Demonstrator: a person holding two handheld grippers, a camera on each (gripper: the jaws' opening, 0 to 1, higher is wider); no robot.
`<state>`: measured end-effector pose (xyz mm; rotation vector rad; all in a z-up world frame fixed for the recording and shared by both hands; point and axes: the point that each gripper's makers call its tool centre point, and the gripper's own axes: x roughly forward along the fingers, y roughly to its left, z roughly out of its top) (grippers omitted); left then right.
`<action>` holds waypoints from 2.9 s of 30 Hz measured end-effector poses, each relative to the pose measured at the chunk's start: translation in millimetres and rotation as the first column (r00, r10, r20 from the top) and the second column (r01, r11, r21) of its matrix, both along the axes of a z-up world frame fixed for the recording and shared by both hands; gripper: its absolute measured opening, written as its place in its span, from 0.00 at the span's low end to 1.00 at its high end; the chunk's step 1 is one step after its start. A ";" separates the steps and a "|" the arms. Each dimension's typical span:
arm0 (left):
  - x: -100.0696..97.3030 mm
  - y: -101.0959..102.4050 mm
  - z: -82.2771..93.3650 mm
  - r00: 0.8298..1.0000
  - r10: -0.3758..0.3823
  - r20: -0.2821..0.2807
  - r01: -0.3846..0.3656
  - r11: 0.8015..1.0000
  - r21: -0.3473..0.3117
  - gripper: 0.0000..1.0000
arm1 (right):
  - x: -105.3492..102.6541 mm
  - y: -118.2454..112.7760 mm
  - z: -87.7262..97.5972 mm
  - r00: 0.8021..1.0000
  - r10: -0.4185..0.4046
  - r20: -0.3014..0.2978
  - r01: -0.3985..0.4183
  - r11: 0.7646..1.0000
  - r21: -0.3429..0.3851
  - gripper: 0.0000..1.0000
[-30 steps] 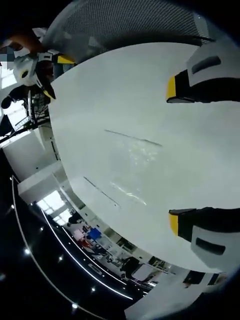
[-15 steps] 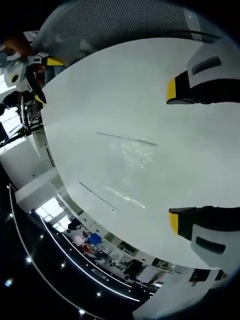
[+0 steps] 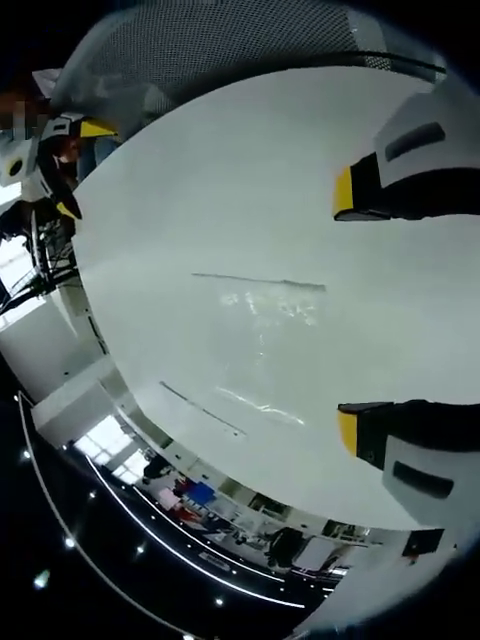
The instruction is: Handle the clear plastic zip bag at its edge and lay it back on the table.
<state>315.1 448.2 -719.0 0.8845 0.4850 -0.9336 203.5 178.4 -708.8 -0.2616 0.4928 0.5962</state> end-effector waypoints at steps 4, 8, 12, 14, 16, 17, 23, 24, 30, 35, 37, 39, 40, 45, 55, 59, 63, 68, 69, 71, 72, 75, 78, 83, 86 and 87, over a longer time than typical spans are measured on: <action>1.4 -4.1 -4.3 0.999 -0.032 -0.005 0.032 0.999 0.027 0.69 | 0.2 -0.4 -0.4 1.000 -0.002 -0.001 0.002 1.000 -0.002 0.96; 4.0 -7.9 -8.3 0.998 -0.055 -0.010 0.055 0.997 0.047 0.66 | 0.4 -1.3 -1.1 1.000 -0.005 -0.004 0.005 1.000 -0.003 0.95; 5.5 -12.8 -10.6 0.997 -0.072 -0.018 0.073 0.995 0.062 0.62 | 0.6 -2.0 -2.0 1.000 -0.006 -0.006 0.006 1.000 -0.005 0.95; 6.9 -15.4 -11.7 0.997 -0.080 -0.021 0.081 0.994 0.068 0.59 | 0.5 -2.2 -2.1 1.000 -0.008 -0.007 0.008 1.000 -0.004 0.95; 7.9 -18.4 -13.1 0.996 -0.088 -0.034 0.090 0.994 0.065 0.56 | 0.5 -2.3 -2.0 1.000 -0.010 -0.009 0.010 1.000 -0.004 0.94; 8.4 -19.3 -13.5 0.995 -0.090 -0.038 0.092 0.994 0.064 0.55 | 0.6 -2.4 -2.1 1.000 -0.012 -0.009 0.012 1.000 -0.003 0.94; 12.5 -24.0 -20.0 0.992 -0.109 -0.068 0.114 0.991 0.072 0.49 | 0.1 -2.4 -1.8 1.000 -0.015 -0.012 0.015 1.000 -0.006 0.92; 13.1 -25.5 -21.4 0.991 -0.116 -0.069 0.121 0.990 0.075 0.48 | 0.2 -2.8 -1.9 1.000 -0.017 -0.012 0.017 1.000 -0.007 0.92; 15.0 -30.4 -26.6 0.987 -0.134 -0.091 0.142 0.986 0.091 0.42 | 0.6 -3.6 -1.2 1.000 -0.022 -0.009 0.022 1.000 -0.009 0.91; 16.0 -31.5 -30.4 0.984 -0.133 -0.120 0.145 0.985 0.095 0.35 | 0.6 -4.1 -1.5 1.000 -0.023 -0.009 0.023 1.000 -0.011 0.90; 16.8 -32.0 -32.5 0.982 -0.138 -0.130 0.151 0.984 0.099 0.31 | 0.7 -4.2 -1.5 1.000 -0.023 -0.008 0.023 1.000 -0.012 0.90; 17.2 -32.2 -35.8 0.979 -0.144 -0.144 0.161 0.981 0.111 0.28 | 0.4 -3.9 -1.9 1.000 -0.020 -0.009 0.020 1.000 -0.014 0.89; 17.2 -32.4 -35.9 0.978 -0.141 -0.151 0.159 0.981 0.111 0.27 | 0.4 -3.9 -2.0 1.000 -0.019 -0.009 0.019 1.000 -0.015 0.89; 13.8 -34.1 -39.7 0.969 -0.165 -0.185 0.189 0.975 0.121 0.19 | 0.1 -4.3 -2.8 1.000 -0.019 -0.012 0.018 1.000 -0.018 0.88; 16.4 -38.7 -44.5 0.958 -0.129 -0.255 0.153 0.985 0.077 0.13 | -0.6 -4.8 -5.1 1.000 -0.016 -0.020 0.015 1.000 -0.026 0.87; 20.3 -38.8 -49.3 0.958 -0.122 -0.261 0.150 0.985 0.090 0.13 | -0.7 -4.9 -5.5 1.000 -0.016 -0.022 0.015 0.999 -0.030 0.87; 17.9 -42.4 -53.4 0.948 -0.126 -0.291 0.159 0.983 0.092 0.12 | -0.7 -5.4 -5.7 1.000 -0.018 -0.022 0.017 0.999 -0.032 0.87; 19.3 -45.4 -55.5 0.939 -0.103 -0.328 0.132 0.989 0.069 0.12 | -0.4 -7.3 -6.4 0.999 -0.025 -0.024 0.024 0.999 -0.037 0.86; 22.4 -45.3 -55.7 0.936 -0.089 -0.342 0.117 0.991 0.063 0.12 | -0.6 -7.5 -6.6 0.999 -0.026 -0.025 0.025 0.999 -0.037 0.86; 18.6 -46.4 -55.2 0.926 -0.078 -0.369 0.106 0.993 0.058 0.11 | -0.6 -7.7 -6.8 0.999 -0.026 -0.026 0.025 0.999 -0.038 0.86; 18.0 -47.0 -55.4 0.917 -0.073 -0.392 0.101 0.994 0.050 0.10 | -0.8 -7.8 -7.2 0.999 -0.025 -0.027 0.024 0.999 -0.040 0.86; 22.8 -43.7 -56.6 0.903 -0.076 -0.422 0.100 0.994 0.034 0.07 | -1.1 -7.6 -7.5 0.999 -0.023 -0.029 0.022 0.999 -0.042 0.86; 20.6 -45.8 -56.8 0.901 -0.089 -0.425 0.111 0.993 0.028 0.07 | -1.3 -7.5 -7.4 0.999 -0.022 -0.029 0.021 0.999 -0.044 0.86; 20.2 -46.5 -58.0 0.897 -0.075 -0.435 0.090 0.996 0.014 0.07 | -1.9 -6.4 -6.2 0.999 -0.023 -0.030 0.021 0.999 -0.046 0.86; 18.9 -46.9 -58.6 0.904 -0.091 -0.418 0.110 0.994 0.022 0.04 | -2.1 -6.0 -5.3 0.999 -0.023 -0.029 0.022 0.999 -0.046 0.86; 18.8 -46.8 -58.8 0.905 -0.087 -0.417 0.106 0.994 0.023 0.03 | -2.1 -5.8 -4.8 0.999 -0.025 -0.029 0.023 0.999 -0.044 0.86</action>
